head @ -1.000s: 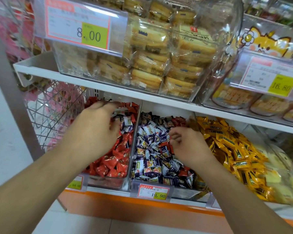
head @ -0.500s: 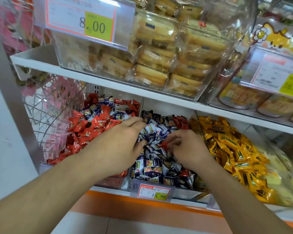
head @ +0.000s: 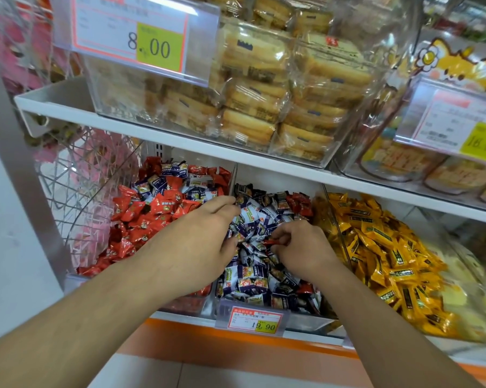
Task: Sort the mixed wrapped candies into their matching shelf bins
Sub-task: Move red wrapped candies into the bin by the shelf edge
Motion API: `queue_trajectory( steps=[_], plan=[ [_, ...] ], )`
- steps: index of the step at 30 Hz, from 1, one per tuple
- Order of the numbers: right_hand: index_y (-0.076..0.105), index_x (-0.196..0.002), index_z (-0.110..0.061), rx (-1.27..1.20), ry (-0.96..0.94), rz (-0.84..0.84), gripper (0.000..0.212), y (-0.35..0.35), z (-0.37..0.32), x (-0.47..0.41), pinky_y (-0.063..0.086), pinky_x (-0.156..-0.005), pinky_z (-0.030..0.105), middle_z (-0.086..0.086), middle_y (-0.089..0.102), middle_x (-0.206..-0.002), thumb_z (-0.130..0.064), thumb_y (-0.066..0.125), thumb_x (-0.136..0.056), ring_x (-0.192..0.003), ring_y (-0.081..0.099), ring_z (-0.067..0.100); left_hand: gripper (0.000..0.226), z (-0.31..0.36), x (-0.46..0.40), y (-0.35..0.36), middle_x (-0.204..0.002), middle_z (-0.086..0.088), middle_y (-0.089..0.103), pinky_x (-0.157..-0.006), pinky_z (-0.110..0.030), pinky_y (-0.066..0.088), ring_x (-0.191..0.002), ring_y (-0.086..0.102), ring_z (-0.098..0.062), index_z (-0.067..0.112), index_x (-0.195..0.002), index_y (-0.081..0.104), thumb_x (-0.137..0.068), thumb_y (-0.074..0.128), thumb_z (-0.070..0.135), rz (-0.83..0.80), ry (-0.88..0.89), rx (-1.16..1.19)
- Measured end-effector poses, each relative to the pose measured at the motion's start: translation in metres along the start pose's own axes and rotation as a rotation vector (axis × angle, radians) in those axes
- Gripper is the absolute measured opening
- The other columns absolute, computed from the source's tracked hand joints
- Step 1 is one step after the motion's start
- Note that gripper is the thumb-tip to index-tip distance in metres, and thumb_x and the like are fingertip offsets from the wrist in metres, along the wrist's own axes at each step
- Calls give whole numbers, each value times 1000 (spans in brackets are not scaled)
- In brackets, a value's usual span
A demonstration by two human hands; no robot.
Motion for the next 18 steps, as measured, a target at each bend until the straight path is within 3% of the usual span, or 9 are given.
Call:
queue_trajectory(
  steps=[4, 9, 14, 18],
  plan=[
    [79, -112, -24, 34, -11, -22, 17, 3, -2, 1, 50, -77, 18, -3, 71, -106, -23, 75, -95, -89, 64, 10, 57, 0, 0, 1, -167, 17, 12, -114, -24, 37, -144, 39, -10, 26, -157, 31, -104, 49, 35, -8, -1, -1],
    [81, -96, -22, 20, -19, 13, 7, 0, -2, 4, 53, -73, 16, -6, 71, -97, -17, 78, -92, -83, 64, 6, 57, 1, 0, 0, -167, 18, 11, -114, -25, 38, -144, 40, -10, 26, -157, 32, -105, 49, 35, -14, -7, -4],
    [77, -82, -23, 76, -69, 21, 21, 0, -8, 6, 64, -76, 34, -6, 72, -84, -4, 73, -89, -80, 69, 11, 55, 3, 1, -1, -166, 18, 12, -114, -27, 39, -144, 39, -10, 26, -157, 33, -105, 49, 34, -17, -8, -9],
    [75, -83, -23, 62, -88, 66, 25, -8, -10, 7, 61, -71, 27, -9, 71, -81, 0, 69, -91, -77, 67, 4, 55, 2, 1, -2, -166, 18, 12, -115, -23, 34, -146, 36, -10, 26, -157, 32, -105, 49, 35, -27, -7, -5]
  ],
)
Point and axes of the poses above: each hand's wrist, its own x-axis away from the middle knuckle, its own y-axis out of the palm, z = x × y, the point moved 8 cm from there along -x, towards the middle knuckle
